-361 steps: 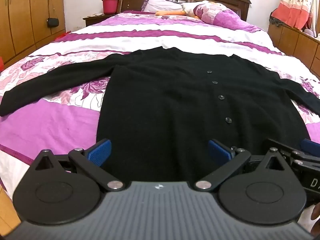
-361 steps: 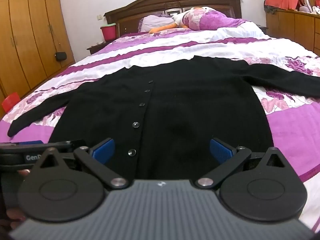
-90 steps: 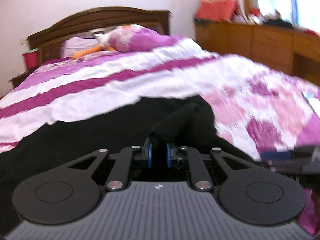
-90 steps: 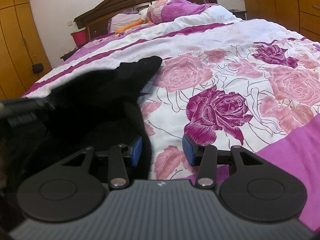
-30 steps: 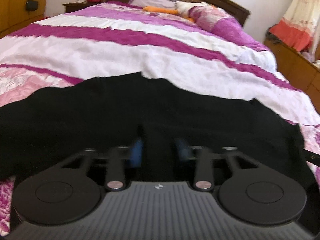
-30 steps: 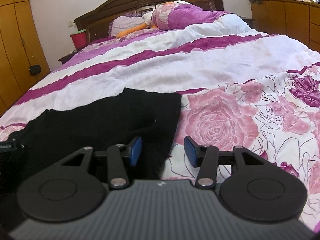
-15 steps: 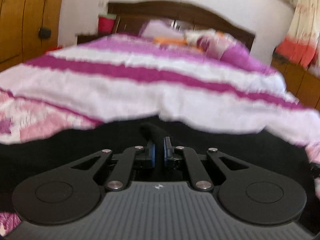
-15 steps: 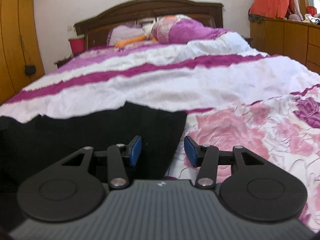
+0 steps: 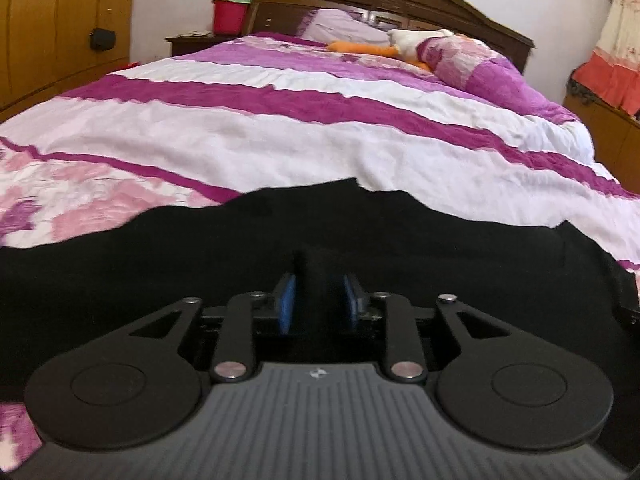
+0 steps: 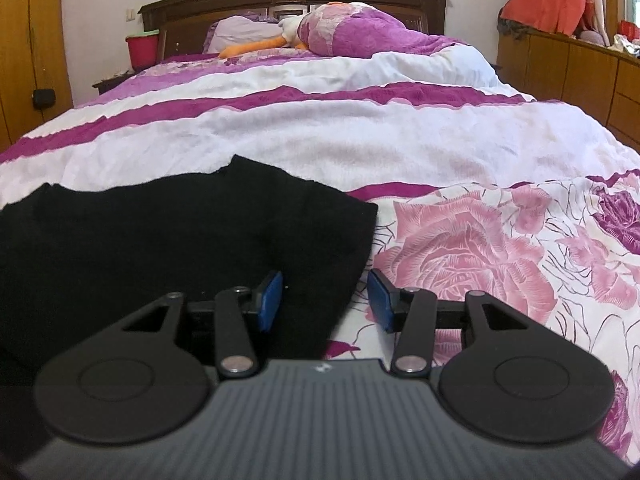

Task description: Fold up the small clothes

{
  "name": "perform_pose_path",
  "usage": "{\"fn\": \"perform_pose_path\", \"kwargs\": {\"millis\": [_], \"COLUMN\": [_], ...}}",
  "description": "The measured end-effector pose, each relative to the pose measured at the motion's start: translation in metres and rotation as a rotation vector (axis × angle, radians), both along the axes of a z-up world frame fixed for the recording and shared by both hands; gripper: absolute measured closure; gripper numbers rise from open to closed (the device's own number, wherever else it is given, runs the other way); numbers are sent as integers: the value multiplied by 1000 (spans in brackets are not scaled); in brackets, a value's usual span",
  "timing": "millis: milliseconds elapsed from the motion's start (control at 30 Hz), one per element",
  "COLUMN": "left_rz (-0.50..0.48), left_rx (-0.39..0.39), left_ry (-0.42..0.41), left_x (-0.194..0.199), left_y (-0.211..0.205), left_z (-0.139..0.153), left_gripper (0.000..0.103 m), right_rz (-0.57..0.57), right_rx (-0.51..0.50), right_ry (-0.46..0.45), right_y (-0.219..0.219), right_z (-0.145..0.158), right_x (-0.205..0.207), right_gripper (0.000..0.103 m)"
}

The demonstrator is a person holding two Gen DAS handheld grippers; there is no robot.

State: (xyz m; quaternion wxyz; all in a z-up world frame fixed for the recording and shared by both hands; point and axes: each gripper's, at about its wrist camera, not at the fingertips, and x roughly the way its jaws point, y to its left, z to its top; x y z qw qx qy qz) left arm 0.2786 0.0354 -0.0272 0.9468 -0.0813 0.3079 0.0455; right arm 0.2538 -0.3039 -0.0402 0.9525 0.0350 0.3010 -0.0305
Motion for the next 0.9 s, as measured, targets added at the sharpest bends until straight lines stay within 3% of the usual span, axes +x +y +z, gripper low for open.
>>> {"fn": "perform_pose_path", "kwargs": {"millis": [433, 700, 900], "left_rz": [176, 258, 278], "left_rx": [60, 19, -14], "left_ry": [57, 70, 67], "left_x": [-73, -128, -161], "left_y": [58, 82, 90], "left_z": [35, 45, 48], "left_gripper": [51, 47, 42], "right_rz": [20, 52, 65], "right_rx": [77, 140, 155], "right_ry": [-38, -63, -54], "right_y": [-2, 7, 21], "right_z": [40, 72, 77], "right_x": [-51, -103, -134], "right_gripper": [53, 53, 53]}}
